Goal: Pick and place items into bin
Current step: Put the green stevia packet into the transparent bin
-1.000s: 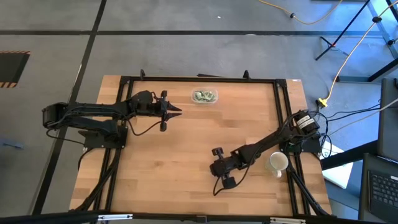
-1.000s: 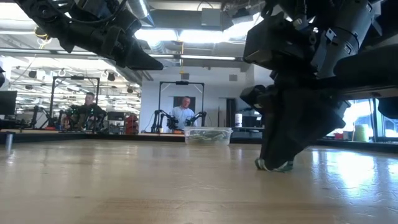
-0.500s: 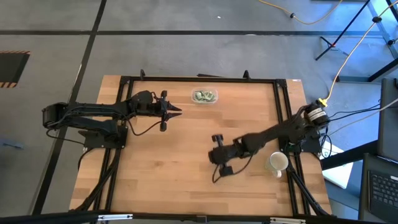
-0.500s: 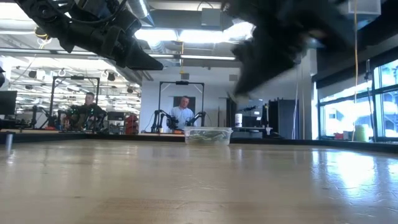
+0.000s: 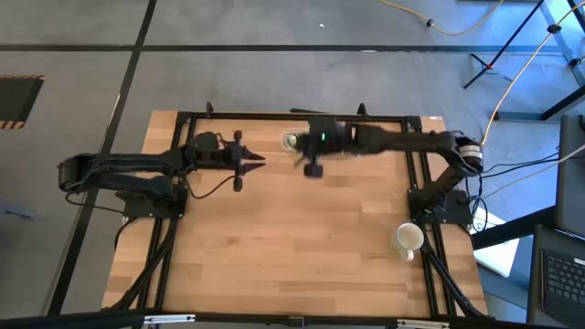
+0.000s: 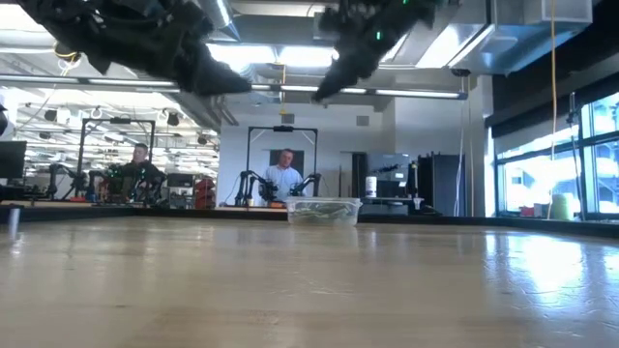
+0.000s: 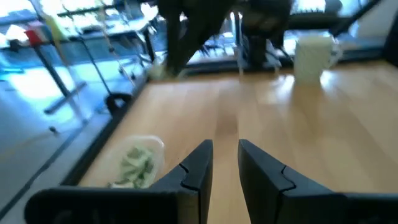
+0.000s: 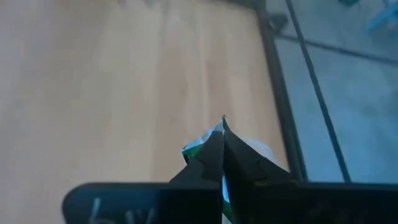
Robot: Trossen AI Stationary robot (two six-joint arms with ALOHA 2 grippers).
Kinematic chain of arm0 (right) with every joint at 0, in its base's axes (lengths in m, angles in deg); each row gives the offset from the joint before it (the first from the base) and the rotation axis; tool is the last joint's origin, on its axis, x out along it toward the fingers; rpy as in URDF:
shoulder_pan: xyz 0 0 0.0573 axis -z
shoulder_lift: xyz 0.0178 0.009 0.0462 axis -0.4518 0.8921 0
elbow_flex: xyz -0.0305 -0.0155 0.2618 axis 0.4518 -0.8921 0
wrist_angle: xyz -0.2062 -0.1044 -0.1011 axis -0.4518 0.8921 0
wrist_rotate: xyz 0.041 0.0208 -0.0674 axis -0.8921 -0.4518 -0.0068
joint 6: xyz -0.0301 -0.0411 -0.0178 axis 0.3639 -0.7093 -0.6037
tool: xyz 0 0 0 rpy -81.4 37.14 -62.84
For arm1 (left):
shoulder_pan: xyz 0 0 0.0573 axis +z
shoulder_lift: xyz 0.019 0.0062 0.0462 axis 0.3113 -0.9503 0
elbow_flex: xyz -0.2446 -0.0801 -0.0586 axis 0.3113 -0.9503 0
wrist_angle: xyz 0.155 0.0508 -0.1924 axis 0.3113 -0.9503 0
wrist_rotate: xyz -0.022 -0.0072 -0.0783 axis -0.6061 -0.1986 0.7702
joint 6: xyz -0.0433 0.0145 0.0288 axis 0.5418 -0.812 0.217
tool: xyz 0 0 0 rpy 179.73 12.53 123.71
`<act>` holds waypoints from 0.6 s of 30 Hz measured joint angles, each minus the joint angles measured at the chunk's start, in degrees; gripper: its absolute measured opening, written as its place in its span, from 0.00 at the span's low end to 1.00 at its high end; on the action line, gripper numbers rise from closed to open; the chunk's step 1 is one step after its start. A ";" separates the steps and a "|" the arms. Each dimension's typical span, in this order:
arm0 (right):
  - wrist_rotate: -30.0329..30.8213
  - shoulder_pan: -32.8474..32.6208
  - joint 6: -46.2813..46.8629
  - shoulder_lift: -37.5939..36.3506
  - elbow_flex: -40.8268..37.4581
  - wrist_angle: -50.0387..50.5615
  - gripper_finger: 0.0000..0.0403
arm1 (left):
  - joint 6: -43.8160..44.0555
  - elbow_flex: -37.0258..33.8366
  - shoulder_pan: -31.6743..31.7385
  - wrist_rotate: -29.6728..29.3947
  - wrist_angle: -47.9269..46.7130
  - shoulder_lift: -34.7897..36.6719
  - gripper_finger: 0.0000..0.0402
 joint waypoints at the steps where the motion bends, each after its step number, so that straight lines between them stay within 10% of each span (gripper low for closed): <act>1: -1.55 2.31 -0.28 0.38 0.01 -0.02 0.01 | 0.52 0.00 0.00 -0.70 -0.36 1.55 0.17; 18: -11.96 18.74 -1.48 16.01 -0.01 -5.70 0.01 | 0.21 0.02 0.02 -5.75 -11.80 27.23 0.17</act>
